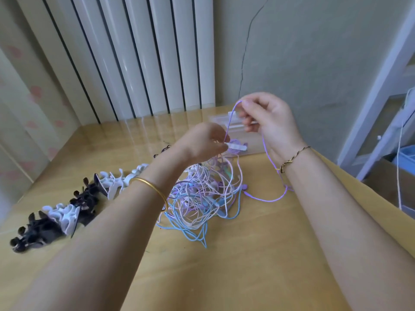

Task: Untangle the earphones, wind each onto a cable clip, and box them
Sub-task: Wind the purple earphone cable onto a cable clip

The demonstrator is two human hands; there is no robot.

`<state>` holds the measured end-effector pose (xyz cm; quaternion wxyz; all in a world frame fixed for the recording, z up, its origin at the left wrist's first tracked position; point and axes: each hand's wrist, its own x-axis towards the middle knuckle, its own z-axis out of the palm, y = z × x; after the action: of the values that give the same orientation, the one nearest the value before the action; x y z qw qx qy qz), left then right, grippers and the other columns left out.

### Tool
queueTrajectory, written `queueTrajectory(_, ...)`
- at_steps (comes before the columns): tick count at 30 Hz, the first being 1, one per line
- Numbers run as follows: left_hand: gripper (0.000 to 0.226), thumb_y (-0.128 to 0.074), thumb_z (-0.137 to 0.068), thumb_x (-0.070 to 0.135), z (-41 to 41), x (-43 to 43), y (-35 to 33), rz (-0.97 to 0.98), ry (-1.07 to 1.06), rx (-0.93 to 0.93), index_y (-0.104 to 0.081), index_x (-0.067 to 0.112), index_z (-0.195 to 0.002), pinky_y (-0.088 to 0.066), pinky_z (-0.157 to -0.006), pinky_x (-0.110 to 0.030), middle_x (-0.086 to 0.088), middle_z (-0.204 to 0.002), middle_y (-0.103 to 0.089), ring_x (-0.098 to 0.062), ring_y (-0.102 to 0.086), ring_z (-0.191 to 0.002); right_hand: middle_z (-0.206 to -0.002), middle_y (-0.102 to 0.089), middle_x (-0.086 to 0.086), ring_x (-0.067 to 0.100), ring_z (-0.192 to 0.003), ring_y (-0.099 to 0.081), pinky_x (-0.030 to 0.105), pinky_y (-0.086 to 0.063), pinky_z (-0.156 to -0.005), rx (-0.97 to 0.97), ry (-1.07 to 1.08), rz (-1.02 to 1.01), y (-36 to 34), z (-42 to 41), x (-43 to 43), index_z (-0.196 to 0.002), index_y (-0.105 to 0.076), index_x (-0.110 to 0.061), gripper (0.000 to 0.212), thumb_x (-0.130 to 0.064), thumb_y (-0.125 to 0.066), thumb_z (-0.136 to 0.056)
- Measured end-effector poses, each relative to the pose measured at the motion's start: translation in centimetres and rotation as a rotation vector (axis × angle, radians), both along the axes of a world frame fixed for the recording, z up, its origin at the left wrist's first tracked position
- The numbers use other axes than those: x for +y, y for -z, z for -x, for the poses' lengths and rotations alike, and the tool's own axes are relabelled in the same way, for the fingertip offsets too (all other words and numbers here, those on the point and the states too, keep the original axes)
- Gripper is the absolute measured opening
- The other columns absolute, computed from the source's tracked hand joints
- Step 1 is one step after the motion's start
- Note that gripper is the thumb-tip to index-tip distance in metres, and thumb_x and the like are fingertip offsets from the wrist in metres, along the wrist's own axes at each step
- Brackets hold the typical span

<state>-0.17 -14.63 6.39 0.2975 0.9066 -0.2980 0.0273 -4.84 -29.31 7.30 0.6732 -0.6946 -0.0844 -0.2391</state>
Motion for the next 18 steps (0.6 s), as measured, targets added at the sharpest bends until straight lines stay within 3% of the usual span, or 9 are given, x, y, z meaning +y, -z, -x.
queueTrajectory(4,0.029,-0.066,-0.082,0.008,-0.5,1.1,1.1,-0.162,-0.036,-0.004,-0.067,0.010,-0.111,-0.048,-0.084,-0.028,-0.006,-0.110,-0.067,-0.019,-0.059,-0.093,-0.064,-0.062,0.005,0.020,-0.062,-0.060,0.034,-0.053,-0.067,0.027,-0.089,-0.434,-1.6,0.6,-0.2,-0.076,-0.048,-0.013,0.023,-0.008,-0.041,-0.097)
queueTrajectory(6,0.026,-0.064,-0.083,0.007,-0.6,1.7,1.5,-0.224,-0.052,-0.025,-0.068,0.010,-0.109,-0.049,-0.084,-0.032,-0.008,-0.107,-0.068,-0.025,-0.061,-0.095,-0.052,-0.049,0.002,0.018,-0.043,-0.046,0.030,-0.049,-0.051,0.087,-0.089,-0.543,-1.7,0.7,-0.5,-0.070,-0.043,-0.013,0.023,-0.007,-0.039,-0.093)
queueTrajectory(7,0.025,-0.063,-0.083,0.007,-0.6,1.9,1.6,-0.251,-0.065,-0.030,-0.068,0.009,-0.107,-0.050,-0.084,-0.035,-0.010,-0.106,-0.068,-0.028,-0.062,-0.097,-0.049,-0.042,0.000,0.014,-0.037,-0.034,0.022,-0.037,-0.041,0.133,-0.049,-0.513,-1.5,0.6,-0.7,-0.068,-0.041,-0.014,0.024,-0.006,-0.038,-0.090)
queueTrajectory(9,0.025,-0.062,-0.083,0.006,-0.6,2.3,1.8,-0.282,-0.110,-0.031,-0.070,0.011,-0.105,-0.052,-0.083,-0.039,-0.010,-0.105,-0.069,-0.030,-0.062,-0.097,-0.051,-0.040,-0.002,0.009,-0.036,-0.026,0.017,-0.022,-0.038,0.211,0.090,-0.240,-0.3,0.2,-0.9,-0.067,-0.045,-0.016,0.023,-0.007,-0.041,-0.088)
queueTrajectory(10,0.024,-0.062,-0.083,0.006,-0.7,2.5,1.9,-0.286,-0.129,-0.030,-0.071,0.012,-0.104,-0.052,-0.083,-0.039,-0.010,-0.104,-0.069,-0.030,-0.062,-0.097,-0.054,-0.045,-0.002,0.010,-0.039,-0.035,0.019,-0.028,-0.040,0.238,0.177,0.041,0.4,-0.1,-1.0,-0.068,-0.050,-0.017,0.022,-0.009,-0.045,-0.088)
queueTrajectory(12,0.022,-0.060,-0.083,0.005,-0.8,2.7,2.1,-0.280,-0.169,-0.026,-0.071,0.013,-0.100,-0.052,-0.081,-0.037,-0.010,-0.103,-0.068,-0.030,-0.062,-0.097,-0.067,-0.058,-0.004,0.016,-0.066,-0.058,0.026,-0.041,-0.058,0.313,0.315,0.683,1.9,-0.3,-1.1,-0.071,-0.058,-0.020,0.016,-0.017,-0.053,-0.087)
queueTrajectory(14,0.021,-0.057,-0.084,0.006,-0.8,2.9,2.2,-0.274,-0.224,-0.034,-0.071,0.015,-0.096,-0.051,-0.081,-0.036,-0.008,-0.103,-0.068,-0.029,-0.061,-0.097,-0.087,-0.064,-0.004,0.022,-0.090,-0.061,0.026,-0.041,-0.068,0.497,0.361,1.133,2.5,0.1,-0.8,-0.081,-0.065,-0.023,0.009,-0.028,-0.059,-0.086)
queueTrajectory(16,0.020,-0.054,-0.085,0.008,-1.0,3.2,2.3,-0.283,-0.277,-0.055,-0.069,0.016,-0.095,-0.051,-0.083,-0.037,-0.008,-0.104,-0.067,-0.030,-0.061,-0.098,-0.093,-0.065,-0.004,0.022,-0.098,-0.060,0.025,-0.042,-0.073,0.658,0.277,1.307,2.9,0.3,-0.7,-0.081,-0.065,-0.024,0.012,-0.036,-0.064,-0.085)
queueTrajectory(18,0.019,-0.053,-0.085,0.009,-1.3,3.7,2.3,-0.303,-0.309,-0.068,-0.068,0.017,-0.094,-0.051,-0.083,-0.037,-0.009,-0.105,-0.067,-0.030,-0.060,-0.098,-0.076,-0.062,-0.005,0.023,-0.093,-0.061,0.028,-0.047,-0.075,0.697,0.180,1.270,3.4,0.1,-1.0,-0.065,-0.058,-0.025,0.023,-0.032,-0.066,-0.085)
